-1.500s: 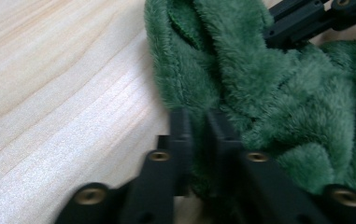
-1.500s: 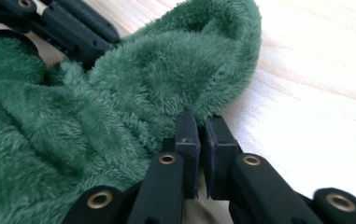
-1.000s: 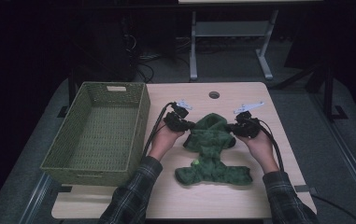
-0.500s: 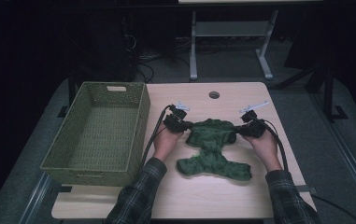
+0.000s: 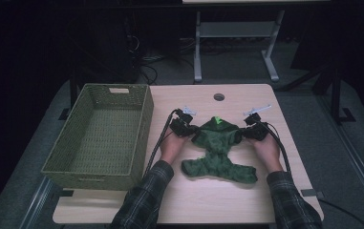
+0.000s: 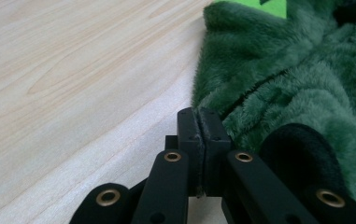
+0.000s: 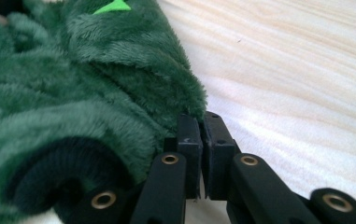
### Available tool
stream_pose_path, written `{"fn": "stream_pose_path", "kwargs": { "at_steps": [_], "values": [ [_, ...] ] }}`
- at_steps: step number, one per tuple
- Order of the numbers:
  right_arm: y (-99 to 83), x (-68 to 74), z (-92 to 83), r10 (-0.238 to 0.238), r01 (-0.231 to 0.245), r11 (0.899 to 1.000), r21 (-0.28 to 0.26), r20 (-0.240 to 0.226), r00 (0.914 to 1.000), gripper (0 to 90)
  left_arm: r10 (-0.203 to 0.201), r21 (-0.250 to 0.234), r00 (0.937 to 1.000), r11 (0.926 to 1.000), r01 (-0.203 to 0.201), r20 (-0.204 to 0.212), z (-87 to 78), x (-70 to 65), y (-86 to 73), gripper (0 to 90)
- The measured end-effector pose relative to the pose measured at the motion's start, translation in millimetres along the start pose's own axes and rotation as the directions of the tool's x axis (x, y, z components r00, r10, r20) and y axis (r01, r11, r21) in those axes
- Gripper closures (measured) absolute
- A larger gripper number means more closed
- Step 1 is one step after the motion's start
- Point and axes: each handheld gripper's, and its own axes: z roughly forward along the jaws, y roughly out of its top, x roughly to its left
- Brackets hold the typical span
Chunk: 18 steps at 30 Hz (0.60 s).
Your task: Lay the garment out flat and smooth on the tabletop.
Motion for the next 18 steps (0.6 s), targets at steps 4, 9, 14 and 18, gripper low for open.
{"fn": "stream_pose_path", "kwargs": {
  "at_steps": [4,9,14,18],
  "values": [
    [0.7,0.2,-7.3,-0.007,0.007,1.0,-0.02,0.003,1.0,73.7,-0.023,-0.039,0.9994,0.9989,0.024,0.024,-13.3,3.0,5.9,74.9],
    [6.1,1.6,-29.8,-0.013,0.013,0.996,-0.09,-0.001,0.9999,67.4,-0.03,-0.064,0.9982,0.9974,0.034,0.053,-34.6,4.3,14.2,65.6],
    [6.3,3.6,-48.3,-0.015,0.013,0.995,-0.103,-0.015,0.9998,61.0,0.002,-0.054,0.9978,0.9985,0.002,0.066,-51.8,-2.7,15.3,51.7],
    [3.9,7.2,-60.7,-0.022,0.019,0.994,-0.11,-0.03,0.9993,57.2,0.029,-0.04,0.9968,0.9988,-0.026,0.074,-65.2,-12.3,9.7,41.1]
  ]
}}
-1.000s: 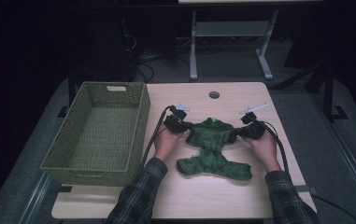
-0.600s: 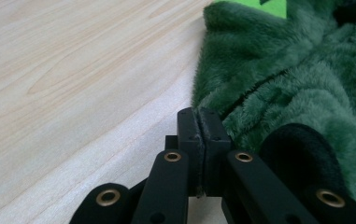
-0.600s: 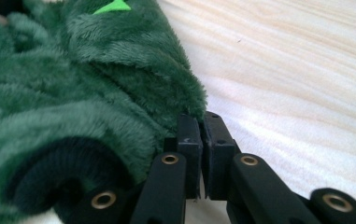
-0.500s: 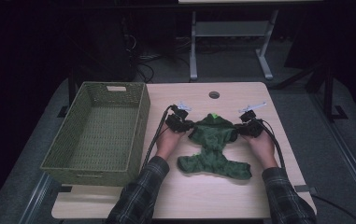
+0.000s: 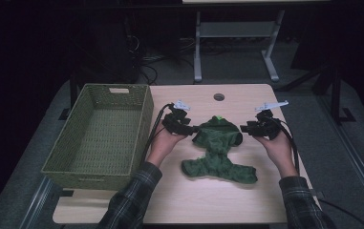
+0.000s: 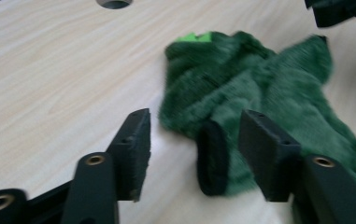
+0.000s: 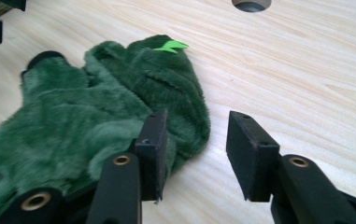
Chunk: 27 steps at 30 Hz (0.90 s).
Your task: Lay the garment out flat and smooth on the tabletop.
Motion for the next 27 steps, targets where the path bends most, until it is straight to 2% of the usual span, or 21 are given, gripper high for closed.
{"fn": "stream_pose_path", "kwargs": {
  "at_steps": [2,9,10,15,17,19,22,26,27],
  "values": [
    [0.0,1.7,-3.2,-0.005,0.005,1.0,0.0,-0.005,1.0,56.7,0.003,0.009,1.0,1.0,-0.003,0.001,-1.7,-1.4,-1.3,38.0],
    [-1.3,16.4,-17.7,-0.033,0.032,0.999,-0.034,-0.036,0.9988,56.5,0.037,0.024,0.9992,0.999,-0.037,0.017,-22.8,-20.8,-9.9,28.5],
    [-3.3,20.7,-19.9,-0.039,0.037,0.999,-0.038,-0.047,0.9981,56.6,0.053,0.029,0.9984,0.9981,-0.054,0.017,-25.7,-24.0,-11.1,24.3],
    [-7.9,31.1,-22.4,-0.059,0.057,0.998,-0.04,-0.068,0.9959,56.6,0.083,0.025,0.9965,0.9962,-0.083,0.0,-38.8,-40.2,-20.7,15.8],
    [-9.8,38.8,-24.8,-0.085,0.081,0.995,-0.054,-0.074,0.9936,56.9,0.08,0.011,0.9968,0.9967,-0.08,0.008,-45.1,-44.9,-29.4,14.2],
    [-10.4,41.9,-25.8,-0.084,0.08,0.995,-0.057,-0.08,0.9932,57.0,0.081,0.009,0.9967,0.9967,-0.081,0.006,-46.8,-46.6,-32.7,14.2],
    [-14.1,50.4,-27.2,-0.104,0.098,0.993,-0.062,-0.097,0.9898,57.3,0.099,0.01,0.9951,0.9951,-0.099,-0.011,-52.8,-53.7,-47.2,12.8],
    [-16.2,60.0,-27.7,-0.123,0.117,0.992,-0.053,-0.118,0.9854,57.4,0.085,0.0,0.9962,0.9964,-0.085,-0.018,-57.3,-58.5,-59.8,12.8],
    [-16.7,62.7,-28.7,-0.13,0.124,0.991,-0.06,-0.122,0.984,57.9,0.085,-0.001,0.9959,0.9964,-0.085,-0.029,-59.8,-62.4,-69.0,12.8]
  ]
}}
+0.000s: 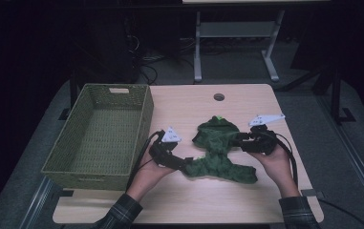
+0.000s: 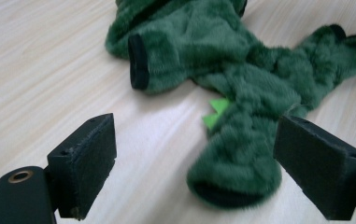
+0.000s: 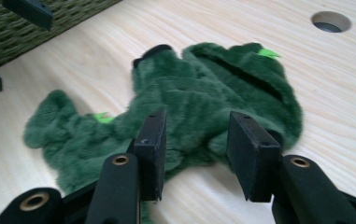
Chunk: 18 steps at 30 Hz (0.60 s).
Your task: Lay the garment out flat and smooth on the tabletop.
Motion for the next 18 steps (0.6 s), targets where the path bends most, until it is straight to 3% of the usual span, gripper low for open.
{"fn": "stream_pose_path", "kwargs": {
  "at_steps": [11,12,14,18],
  "values": [
    [2.1,39.3,8.8,-0.065,0.066,0.998,0.009,-0.083,0.9945,60.7,-0.017,0.03,0.9998,0.9994,0.018,-0.01,-1.6,-21.2,-38.2,12.9],
    [5.0,48.3,11.6,-0.079,0.079,0.997,0.0,-0.114,0.9903,61.5,-0.017,0.042,0.9998,0.999,0.017,-0.01,-1.3,-22.4,-41.8,12.8],
    [6.5,53.1,13.3,-0.087,0.088,0.996,-0.004,-0.126,0.9882,61.8,-0.021,0.058,0.9998,0.9981,0.021,-0.006,0.0,-25.9,-48.7,12.9],
    [10.5,71.5,23.8,-0.131,0.132,0.991,-0.004,-0.174,0.9759,65.8,-0.014,0.093,0.9999,0.9955,0.014,-0.004,3.0,-32.1,-57.6,12.8]
  ]
}}
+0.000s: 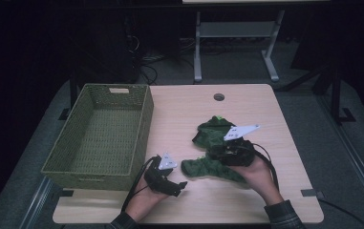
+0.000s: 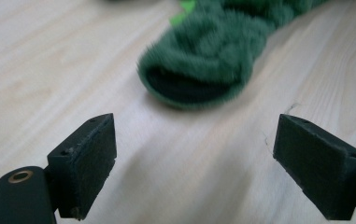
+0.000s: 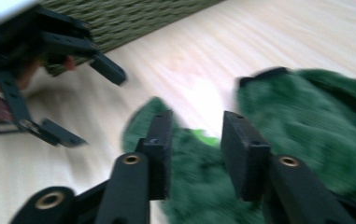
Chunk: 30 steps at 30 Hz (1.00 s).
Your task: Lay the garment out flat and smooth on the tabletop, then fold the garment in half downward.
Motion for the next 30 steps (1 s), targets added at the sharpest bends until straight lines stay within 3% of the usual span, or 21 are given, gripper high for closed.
{"fn": "stream_pose_path", "kwargs": {
  "at_steps": [6,8,15,22,28,30],
  "values": [
    [4.6,20.5,22.4,-0.038,0.039,0.999,0.021,-0.05,0.998,67.8,-0.004,0.024,1.0,0.9997,0.004,-0.001,5.7,-1.3,-6.7,12.7],
    [6.1,27.0,31.1,-0.052,0.054,0.998,0.029,-0.066,0.9965,67.9,0.018,0.005,0.9997,0.9998,-0.018,-0.015,6.4,-3.2,-10.1,12.6],
    [5.3,43.6,59.7,-0.076,0.084,0.993,0.078,-0.102,0.9919,68.6,0.033,-0.057,0.9995,0.9978,-0.033,0.002,6.2,-1.5,-18.1,12.6],
    [0.0,47.6,82.9,-0.095,0.105,0.986,0.128,-0.084,0.9919,70.3,0.036,-0.066,0.9993,0.9972,-0.036,0.004,6.3,-0.8,-19.1,12.5],
    [-8.0,48.2,96.4,-0.143,0.145,0.976,0.163,-0.026,0.9894,73.4,0.042,-0.064,0.9991,0.9971,-0.042,0.004,6.5,-0.4,-18.9,12.6],
    [-8.8,52.6,100.4,-0.172,0.171,0.971,0.165,-0.009,0.9851,79.0,0.039,-0.067,0.9992,0.997,-0.038,0.005,6.6,-0.7,-19.0,12.6]
  ]
}}
